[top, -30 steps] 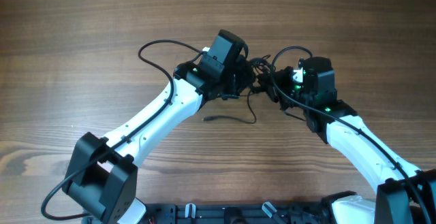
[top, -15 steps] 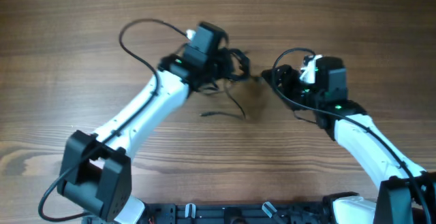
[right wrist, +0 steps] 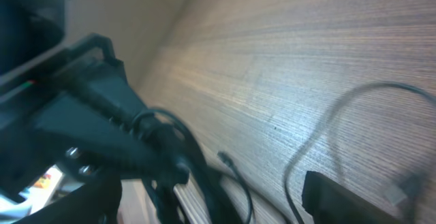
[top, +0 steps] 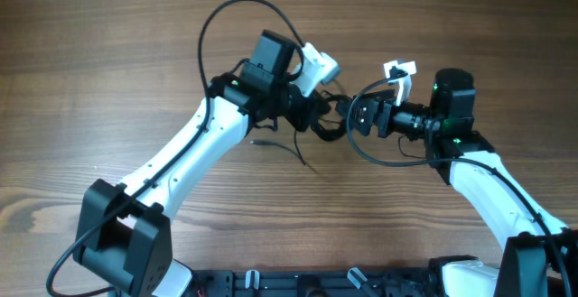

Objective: Untangle cables

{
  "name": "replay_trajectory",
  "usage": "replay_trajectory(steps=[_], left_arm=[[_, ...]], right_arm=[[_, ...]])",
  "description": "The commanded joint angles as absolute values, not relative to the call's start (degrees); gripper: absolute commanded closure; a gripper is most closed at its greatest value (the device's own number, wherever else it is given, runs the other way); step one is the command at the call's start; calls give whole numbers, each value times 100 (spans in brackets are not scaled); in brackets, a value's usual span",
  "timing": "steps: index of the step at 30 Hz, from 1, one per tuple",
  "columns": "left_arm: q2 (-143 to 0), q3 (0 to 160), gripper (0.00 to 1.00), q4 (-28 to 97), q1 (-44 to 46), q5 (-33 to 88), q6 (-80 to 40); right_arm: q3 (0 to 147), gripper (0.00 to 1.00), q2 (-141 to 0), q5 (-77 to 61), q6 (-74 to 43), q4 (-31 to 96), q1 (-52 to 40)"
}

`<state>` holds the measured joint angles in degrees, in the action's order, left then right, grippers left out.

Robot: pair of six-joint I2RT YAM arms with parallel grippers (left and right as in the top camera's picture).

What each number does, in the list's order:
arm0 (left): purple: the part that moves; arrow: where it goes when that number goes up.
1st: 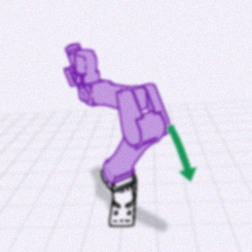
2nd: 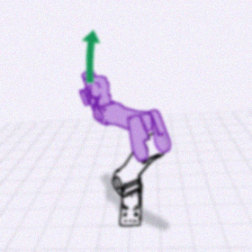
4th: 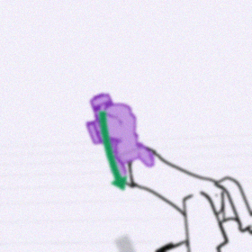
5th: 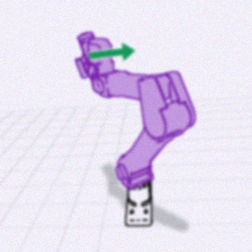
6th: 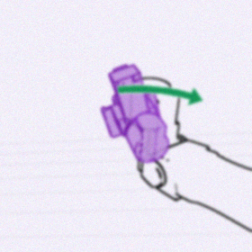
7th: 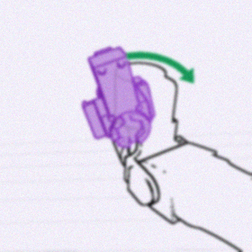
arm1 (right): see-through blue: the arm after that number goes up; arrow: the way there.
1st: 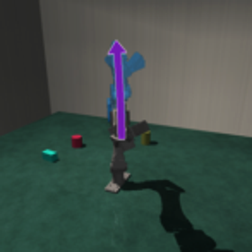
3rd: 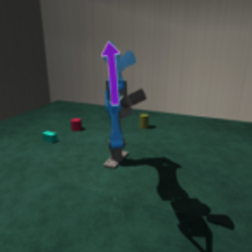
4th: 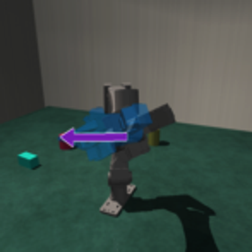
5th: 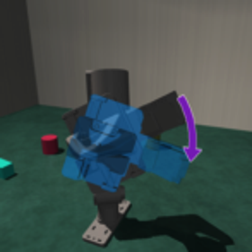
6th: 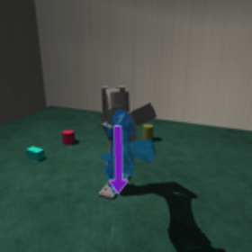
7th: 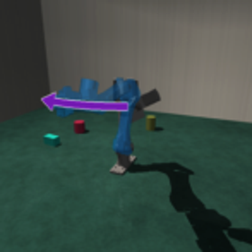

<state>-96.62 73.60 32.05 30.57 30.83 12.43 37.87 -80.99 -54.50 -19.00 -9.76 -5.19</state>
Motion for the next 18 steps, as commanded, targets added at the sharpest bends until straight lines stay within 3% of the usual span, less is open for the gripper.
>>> replay_trajectory(steps=[1,8,9,10,12,13,14,18], left_arm=[[-9491,7382,96,3199,3190,3498,1780],[-9491,7382,96,3183,3138,3481,1756],[-9491,7382,90,3177,3094,3468,1732],[-9491,7382,72,3168,3048,3417,1597],[-9491,7382,53,3096,2950,3168,958],[-9491,7382,33,3052,2899,3070,582],[-9491,7382,0,3002,2853,3030,226],[-9491,7382,0,2827,2707,3035,-1559]], right_arm=[[3780,27,-8040,-5183,-1514,-792,-563],[3780,83,-8040,-5100,-1503,-521,-561],[3780,91,-8040,-5100,-1527,-521,-561],[3780,96,-8040,-5098,-1588,-526,-561],[3780,96,-8040,-4945,-2008,-530,-561],[3780,96,-8040,-4768,-2320,-528,-561],[3780,96,-8040,-4580,-2628,-526,-561],[3780,96,-8040,-3997,-3511,-552,-563]])
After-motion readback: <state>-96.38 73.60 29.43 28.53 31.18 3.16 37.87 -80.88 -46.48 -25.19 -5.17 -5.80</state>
